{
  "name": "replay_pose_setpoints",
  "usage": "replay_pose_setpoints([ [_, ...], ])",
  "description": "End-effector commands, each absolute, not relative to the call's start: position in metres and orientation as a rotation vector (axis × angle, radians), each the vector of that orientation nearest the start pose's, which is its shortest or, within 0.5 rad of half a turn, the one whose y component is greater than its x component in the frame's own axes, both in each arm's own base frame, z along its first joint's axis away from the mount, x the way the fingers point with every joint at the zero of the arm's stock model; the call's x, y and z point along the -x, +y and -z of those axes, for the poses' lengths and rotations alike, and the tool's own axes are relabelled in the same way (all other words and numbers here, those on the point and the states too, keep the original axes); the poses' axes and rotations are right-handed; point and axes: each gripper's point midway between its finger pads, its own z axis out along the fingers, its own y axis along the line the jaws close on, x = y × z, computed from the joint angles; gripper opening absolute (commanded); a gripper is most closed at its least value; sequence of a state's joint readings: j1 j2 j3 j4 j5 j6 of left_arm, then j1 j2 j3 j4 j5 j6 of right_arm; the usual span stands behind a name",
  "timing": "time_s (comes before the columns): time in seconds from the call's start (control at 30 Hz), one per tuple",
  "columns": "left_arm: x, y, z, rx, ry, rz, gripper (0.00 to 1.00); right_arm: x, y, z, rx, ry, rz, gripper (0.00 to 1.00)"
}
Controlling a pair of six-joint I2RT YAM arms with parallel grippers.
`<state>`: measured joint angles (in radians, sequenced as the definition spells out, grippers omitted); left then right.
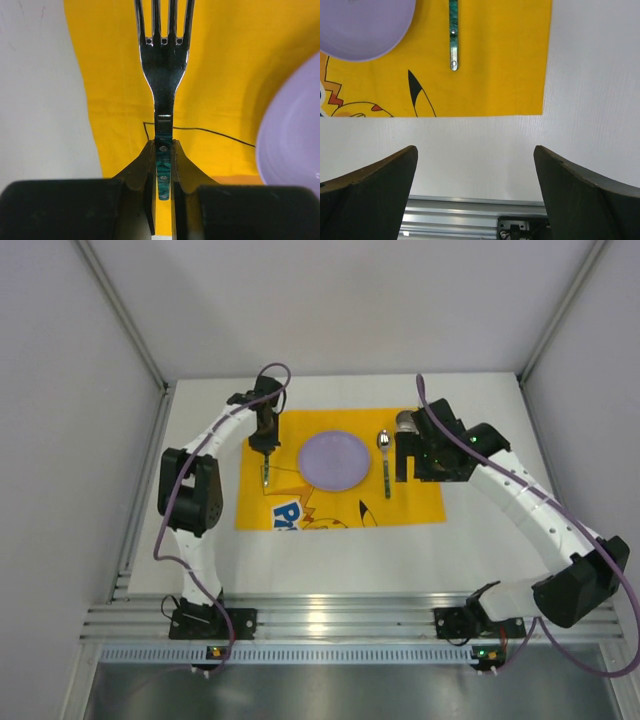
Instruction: Set the dinner table for one person
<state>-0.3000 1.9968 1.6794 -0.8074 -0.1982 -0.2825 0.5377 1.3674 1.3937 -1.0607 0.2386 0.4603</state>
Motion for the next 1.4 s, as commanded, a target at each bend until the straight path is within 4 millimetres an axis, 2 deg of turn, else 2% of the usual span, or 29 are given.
replay_pose_setpoints([
  [0.0,-0.458,-0.095,-0.095,-0.024,2.663,-0.065,0.00,-0.263,0.121,-0.213,-0.021,2.525,-0.055,1.00],
  [0.1,-0.458,-0.090,-0.080,0.005,2.693,-0.073,0.00,-0.256,0.115,-0.207,-0.041,2.533,-0.049,1.00],
  [0.27,-0.446,-0.100,-0.064,0.040,2.738,0.005,0.01,-0.253,0.108,-0.200,-0.059,2.544,-0.026,1.00],
  [0.3,-0.441,-0.100,-0.059,0.044,2.753,0.010,0.03,-0.254,0.109,-0.199,-0.057,2.544,-0.027,1.00],
  [0.4,-0.433,-0.100,-0.057,0.059,2.760,0.019,0.20,-0.258,0.111,-0.198,-0.051,2.540,-0.030,1.00],
  [0.43,-0.431,-0.099,-0.057,0.064,2.762,0.015,0.28,-0.260,0.112,-0.197,-0.042,2.542,-0.031,1.00],
  [0.47,-0.429,-0.098,-0.064,0.076,2.749,0.017,0.57,-0.261,0.112,-0.198,-0.043,2.536,-0.034,1.00],
  [0.5,-0.424,-0.096,-0.062,0.083,2.758,0.006,0.91,-0.263,0.114,-0.198,-0.039,2.536,-0.035,1.00],
  [0.53,-0.422,-0.095,-0.067,0.090,2.746,0.001,0.99,-0.264,0.115,-0.197,-0.033,2.538,-0.040,1.00],
  [0.67,-0.424,-0.084,-0.111,0.106,2.581,-0.020,0.99,-0.274,0.119,-0.209,-0.034,2.482,-0.073,1.00],
  [0.7,-0.418,-0.078,-0.138,0.107,2.497,-0.016,0.99,-0.277,0.121,-0.217,-0.037,2.447,-0.093,1.00],
  [0.73,-0.430,-0.073,-0.157,0.116,2.387,-0.029,0.99,-0.280,0.120,-0.225,-0.037,2.414,-0.094,1.00],
  [0.77,-0.431,-0.063,-0.174,0.129,2.315,-0.064,0.99,-0.284,0.118,-0.234,-0.048,2.374,-0.098,1.00],
  [0.8,-0.418,-0.054,-0.188,0.129,2.248,-0.083,0.99,-0.288,0.117,-0.252,-0.067,2.295,-0.127,1.00],
  [0.83,-0.433,-0.057,-0.218,0.105,2.074,-0.022,0.99,-0.291,0.111,-0.262,-0.083,2.240,-0.107,1.00],
  [0.87,-0.429,-0.050,-0.225,0.054,2.004,-0.033,0.99,-0.291,0.108,-0.265,-0.085,2.207,-0.107,1.00],
  [0.9,-0.411,-0.044,-0.189,0.026,2.009,-0.051,0.99,-0.293,0.108,-0.288,-0.098,2.099,-0.154,1.00],
  [0.93,-0.400,-0.039,-0.210,0.024,1.894,-0.053,0.99,-0.291,0.105,-0.281,-0.098,2.080,-0.149,1.00],
  [0.97,-0.390,-0.032,-0.185,-0.028,1.842,-0.098,0.99,-0.291,0.103,-0.283,-0.111,2.041,-0.165,1.00],
  [1.0,-0.382,-0.029,-0.178,-0.027,1.814,-0.101,0.99,-0.290,0.102,-0.303,-0.135,1.938,-0.220,1.00],
  [1.03,-0.374,-0.026,-0.174,-0.037,1.776,-0.095,0.99,-0.289,0.101,-0.303,-0.153,1.913,-0.233,1.00],
  [1.07,-0.374,-0.020,-0.177,0.003,1.707,-0.089,0.99,-0.285,0.098,-0.290,-0.160,1.918,-0.231,1.00],
  [1.1,-0.362,-0.012,-0.147,0.044,1.755,-0.107,0.99,-0.280,0.095,-0.299,-0.178,1.868,-0.259,1.00],
  [1.13,-0.359,-0.006,-0.138,0.113,1.770,-0.091,0.99,-0.277,0.093,-0.296,-0.214,1.860,-0.270,1.00],
  [1.17,-0.358,0.001,-0.119,0.159,1.815,-0.088,0.99,-0.274,0.092,-0.285,-0.228,1.873,-0.275,1.00],
  [1.2,-0.357,-0.004,-0.109,0.124,1.843,-0.060,0.99,-0.270,0.091,-0.288,-0.238,1.849,-0.300,1.00],
  [1.23,-0.358,-0.006,-0.099,0.095,1.865,-0.058,0.99,-0.267,0.093,-0.276,-0.218,1.870,-0.307,1.00],
  [1.27,-0.356,-0.005,-0.079,0.095,1.912,-0.071,0.99,-0.266,0.091,-0.273,-0.231,1.869,-0.306,1.00],
  [1.37,-0.371,0.000,-0.076,0.071,1.920,-0.128,0.99,-0.260,0.077,-0.259,-0.313,1.873,-0.266,1.00],
])
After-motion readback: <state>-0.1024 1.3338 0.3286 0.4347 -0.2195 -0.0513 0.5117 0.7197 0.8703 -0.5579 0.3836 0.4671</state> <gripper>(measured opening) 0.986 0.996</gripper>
